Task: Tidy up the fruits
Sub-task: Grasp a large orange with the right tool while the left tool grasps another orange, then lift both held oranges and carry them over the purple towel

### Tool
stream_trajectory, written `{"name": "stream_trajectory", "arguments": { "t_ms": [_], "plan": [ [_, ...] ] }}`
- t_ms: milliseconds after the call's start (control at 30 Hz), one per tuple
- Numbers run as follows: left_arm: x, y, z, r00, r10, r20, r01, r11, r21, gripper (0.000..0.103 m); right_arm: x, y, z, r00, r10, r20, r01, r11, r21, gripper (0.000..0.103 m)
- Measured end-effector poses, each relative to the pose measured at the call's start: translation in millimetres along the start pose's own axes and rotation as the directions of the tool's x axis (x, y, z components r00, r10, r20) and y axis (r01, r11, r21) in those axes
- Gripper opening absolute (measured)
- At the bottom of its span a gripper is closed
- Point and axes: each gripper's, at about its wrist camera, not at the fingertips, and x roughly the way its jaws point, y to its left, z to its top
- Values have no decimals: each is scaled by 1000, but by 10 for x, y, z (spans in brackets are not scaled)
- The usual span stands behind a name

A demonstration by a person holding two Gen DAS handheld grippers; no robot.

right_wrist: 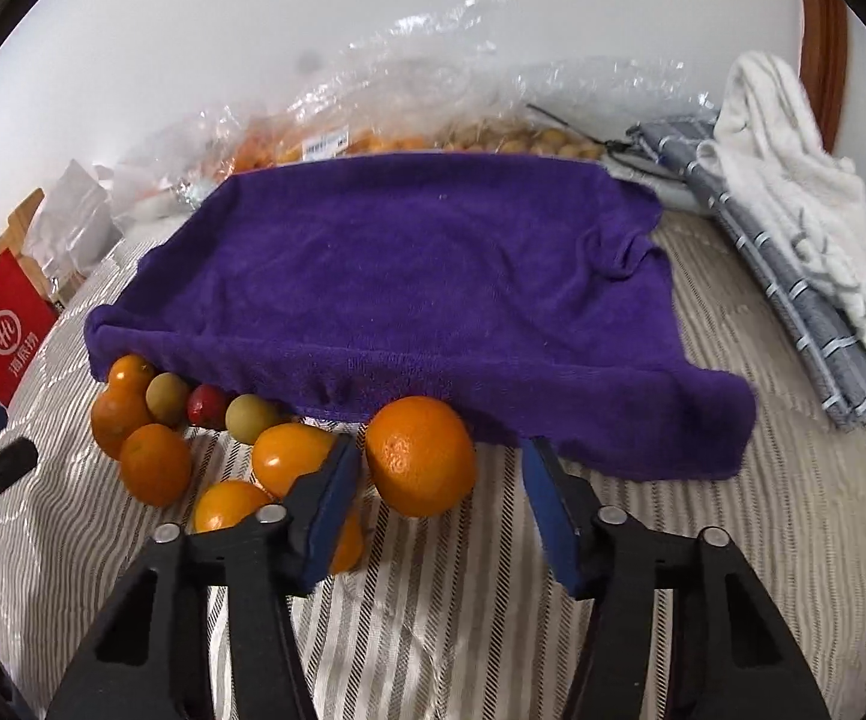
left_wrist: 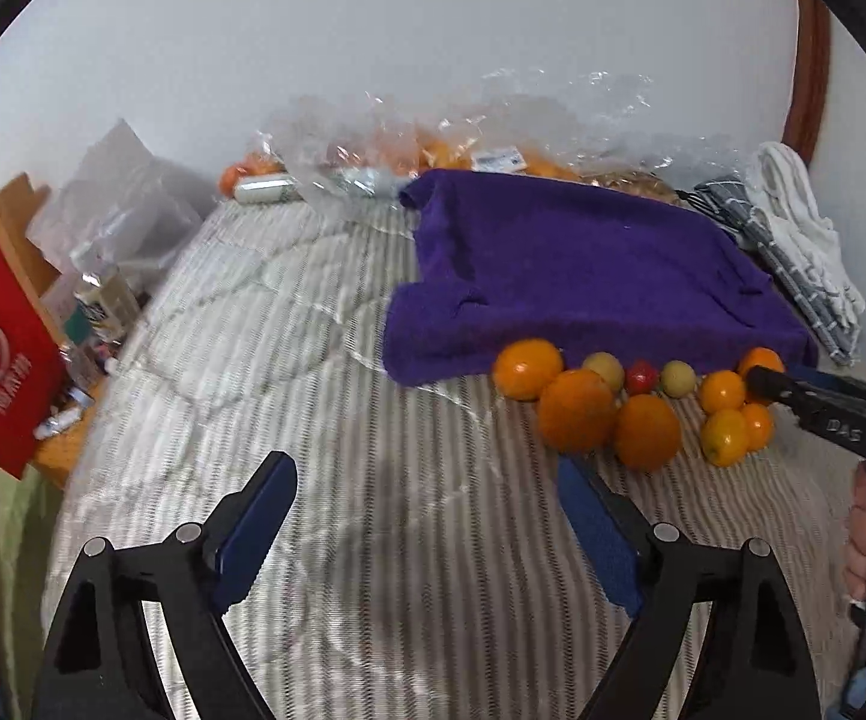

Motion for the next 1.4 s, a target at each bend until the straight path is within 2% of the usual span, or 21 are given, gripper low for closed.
{"name": "stream_trajectory", "arguments": {
  "t_ms": [33,100,133,200,300,467,600,667,833,933,1033,1233,1400],
  "plan": [
    [19,-6,8,1000,-17,-4,17,1000,-1,88,43,-8,2,1000,10,-8,-10,1000,2,51],
    [85,-43,47,999,-42,-14,42,999,-3,88,110,-29,0,999,34,-24,-34,999,9,39],
    [121,-67,66,998,-51,-19,51,999,-4,88,129,-32,-4,999,42,-29,-42,999,12,37],
    [179,-110,93,997,-72,-23,71,997,-13,88,131,-43,-7,998,51,-29,-50,999,19,37],
    [266,-183,135,994,-109,-23,109,994,-33,79,65,-77,-56,999,39,-24,-39,999,7,37],
    [392,-328,162,983,-179,-43,177,983,-40,63,-86,-177,-193,999,-37,0,37,999,-22,37],
    [449,-386,158,970,-240,-36,237,969,-69,59,-149,-228,-311,995,-93,20,94,993,-66,37],
    [478,-392,156,963,-267,-37,263,961,-86,59,-148,-240,-365,995,-92,27,94,993,-73,37],
    [578,-267,158,945,-324,-41,310,930,-196,59,-153,-266,-389,996,-76,44,78,995,-57,37],
    [589,-246,143,923,-382,-41,365,907,-210,48,-127,-299,-384,997,-68,31,69,997,-36,37],
    [556,-246,147,929,-367,-46,350,914,-207,36,-120,-307,-386,998,-60,26,61,998,-32,37],
    [557,-223,123,934,-355,-49,337,916,-216,37,-129,-298,-404,998,-63,29,64,997,-38,37],
    [601,-218,86,929,-368,-33,350,904,-245,39,-115,-294,-409,997,-71,23,72,997,-39,37]
  ]
}}
